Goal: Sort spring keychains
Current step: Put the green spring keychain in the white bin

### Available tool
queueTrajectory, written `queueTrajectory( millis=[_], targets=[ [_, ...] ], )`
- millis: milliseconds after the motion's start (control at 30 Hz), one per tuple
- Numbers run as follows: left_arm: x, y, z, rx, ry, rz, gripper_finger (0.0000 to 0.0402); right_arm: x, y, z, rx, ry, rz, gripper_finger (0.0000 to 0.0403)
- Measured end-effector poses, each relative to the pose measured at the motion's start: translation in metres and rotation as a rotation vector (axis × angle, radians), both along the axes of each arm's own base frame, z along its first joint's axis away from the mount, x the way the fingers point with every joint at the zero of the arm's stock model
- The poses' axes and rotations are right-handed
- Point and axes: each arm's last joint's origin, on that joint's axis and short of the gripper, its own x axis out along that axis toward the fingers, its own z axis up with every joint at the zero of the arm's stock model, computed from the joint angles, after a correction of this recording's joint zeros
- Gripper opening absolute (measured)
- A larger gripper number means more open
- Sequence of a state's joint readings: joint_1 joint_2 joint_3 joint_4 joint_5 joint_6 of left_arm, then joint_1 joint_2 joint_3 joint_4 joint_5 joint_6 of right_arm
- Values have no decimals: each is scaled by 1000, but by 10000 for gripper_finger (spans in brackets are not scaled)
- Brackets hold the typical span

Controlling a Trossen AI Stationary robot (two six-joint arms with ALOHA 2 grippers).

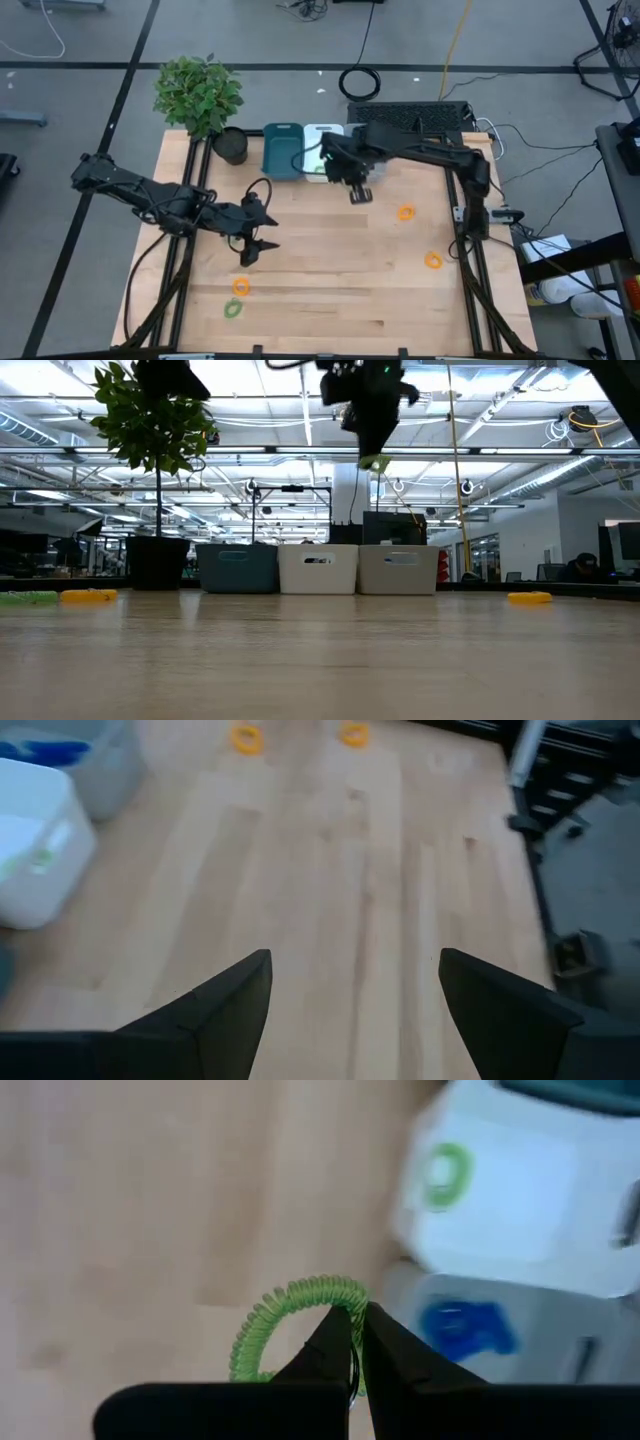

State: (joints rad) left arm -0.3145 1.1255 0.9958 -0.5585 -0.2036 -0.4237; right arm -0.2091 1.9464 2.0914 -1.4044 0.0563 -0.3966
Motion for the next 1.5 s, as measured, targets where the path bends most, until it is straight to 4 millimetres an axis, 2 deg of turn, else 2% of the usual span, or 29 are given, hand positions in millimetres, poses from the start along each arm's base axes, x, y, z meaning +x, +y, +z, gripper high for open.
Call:
queueTrajectory(
  millis=[300, 433, 600, 800, 967, 1233, 1500],
  targets=[
    [3, 14, 0, 71, -10, 65, 292, 34, -76, -31, -207, -157, 16, 0],
    [4, 15, 0, 74, -10, 70, 292, 43, -102, -44, -252, -206, -20, 0],
    [4, 15, 0, 80, -11, 73, 292, 53, -125, -68, -252, -241, -82, 0],
    [4, 15, 0, 86, -11, 68, 292, 65, -129, -108, -146, -190, -106, 0],
    [4, 15, 0, 87, -11, 70, 292, 72, -124, -126, -95, -173, -94, 0],
    [4, 15, 0, 82, -12, 79, 292, 72, -124, -127, -92, -163, -95, 5],
    [4, 15, 0, 75, -12, 85, 292, 71, -124, -128, -95, -157, -81, 80]
  ],
)
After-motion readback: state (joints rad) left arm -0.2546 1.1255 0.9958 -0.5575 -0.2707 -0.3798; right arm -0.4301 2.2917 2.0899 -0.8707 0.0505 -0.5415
